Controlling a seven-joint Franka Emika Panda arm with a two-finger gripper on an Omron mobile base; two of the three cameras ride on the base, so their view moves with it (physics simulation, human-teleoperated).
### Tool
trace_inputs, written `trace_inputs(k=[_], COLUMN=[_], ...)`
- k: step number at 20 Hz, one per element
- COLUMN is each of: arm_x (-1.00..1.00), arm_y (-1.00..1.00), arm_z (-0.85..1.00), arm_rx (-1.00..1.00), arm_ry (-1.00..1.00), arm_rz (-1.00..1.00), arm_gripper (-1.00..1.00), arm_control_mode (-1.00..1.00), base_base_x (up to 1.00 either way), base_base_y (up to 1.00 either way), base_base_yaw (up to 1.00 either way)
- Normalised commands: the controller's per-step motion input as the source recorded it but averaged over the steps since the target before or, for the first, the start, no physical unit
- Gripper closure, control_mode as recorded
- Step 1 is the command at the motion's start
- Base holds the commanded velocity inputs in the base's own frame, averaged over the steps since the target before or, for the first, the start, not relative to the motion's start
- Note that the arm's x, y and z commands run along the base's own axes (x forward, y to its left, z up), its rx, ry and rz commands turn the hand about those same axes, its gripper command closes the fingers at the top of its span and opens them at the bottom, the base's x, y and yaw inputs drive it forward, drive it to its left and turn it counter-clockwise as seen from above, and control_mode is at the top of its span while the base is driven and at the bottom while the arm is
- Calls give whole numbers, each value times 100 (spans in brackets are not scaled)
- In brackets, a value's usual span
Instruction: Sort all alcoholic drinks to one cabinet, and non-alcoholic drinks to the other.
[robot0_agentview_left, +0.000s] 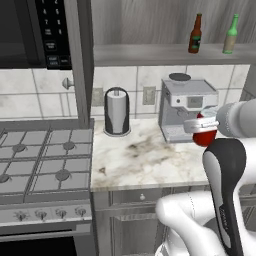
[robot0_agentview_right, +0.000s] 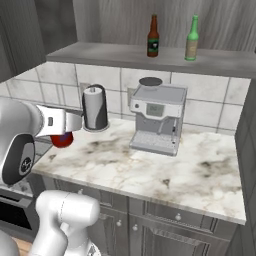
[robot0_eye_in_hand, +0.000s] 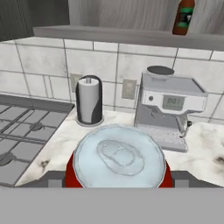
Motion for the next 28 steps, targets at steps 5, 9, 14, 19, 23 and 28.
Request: trace_inputs(k=[5,9,14,19,23,28], arm_x=[0,0,0,0,0,0], arm_y=[0,0,0,0,0,0], arm_z=[0,0,0,0,0,0], arm_rx=[0,0,0,0,0,0], arm_ry=[0,0,0,0,0,0], arm_rz=[0,0,0,0,0,0], arm_gripper=[100,100,100,100,100,100], arm_control_mode=[100,100,100,100,100,100], base_base_x=[-50,-67,-66,-53,-56,-26], base_base_y=[0,0,0,0,0,18], base_base_yaw=[0,0,0,0,0,13])
